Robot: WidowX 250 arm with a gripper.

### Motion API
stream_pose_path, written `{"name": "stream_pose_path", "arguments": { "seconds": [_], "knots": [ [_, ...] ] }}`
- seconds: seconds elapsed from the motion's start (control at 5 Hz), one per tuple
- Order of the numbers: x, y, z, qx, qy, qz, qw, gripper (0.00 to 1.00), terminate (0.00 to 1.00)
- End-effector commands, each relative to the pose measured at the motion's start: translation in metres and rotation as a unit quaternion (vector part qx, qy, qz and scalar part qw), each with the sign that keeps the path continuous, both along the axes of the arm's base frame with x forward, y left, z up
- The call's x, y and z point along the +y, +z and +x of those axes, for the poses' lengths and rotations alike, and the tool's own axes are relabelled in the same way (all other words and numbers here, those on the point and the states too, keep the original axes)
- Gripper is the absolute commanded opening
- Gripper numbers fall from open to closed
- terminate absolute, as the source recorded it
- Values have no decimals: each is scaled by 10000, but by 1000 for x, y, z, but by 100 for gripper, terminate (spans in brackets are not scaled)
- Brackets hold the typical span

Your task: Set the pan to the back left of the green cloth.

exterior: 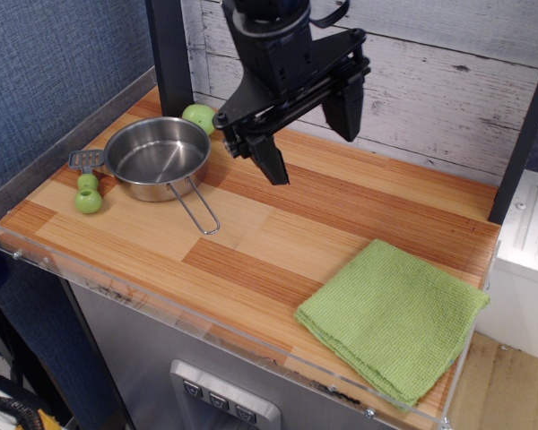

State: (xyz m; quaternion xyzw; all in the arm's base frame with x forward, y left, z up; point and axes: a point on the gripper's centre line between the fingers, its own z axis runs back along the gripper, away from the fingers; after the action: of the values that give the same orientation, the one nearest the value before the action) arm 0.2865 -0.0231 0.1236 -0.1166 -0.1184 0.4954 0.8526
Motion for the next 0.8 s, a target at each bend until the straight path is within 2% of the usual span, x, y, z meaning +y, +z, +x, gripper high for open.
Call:
{"name": "stream_pose_path", "arguments": {
  "seconds": [0.0, 0.6],
  "knots": [
    [34, -13, 27, -6, 306, 163, 9994, 100, 0],
    [88, -39, 58, 227, 545, 298, 9978, 100, 0]
  ]
}}
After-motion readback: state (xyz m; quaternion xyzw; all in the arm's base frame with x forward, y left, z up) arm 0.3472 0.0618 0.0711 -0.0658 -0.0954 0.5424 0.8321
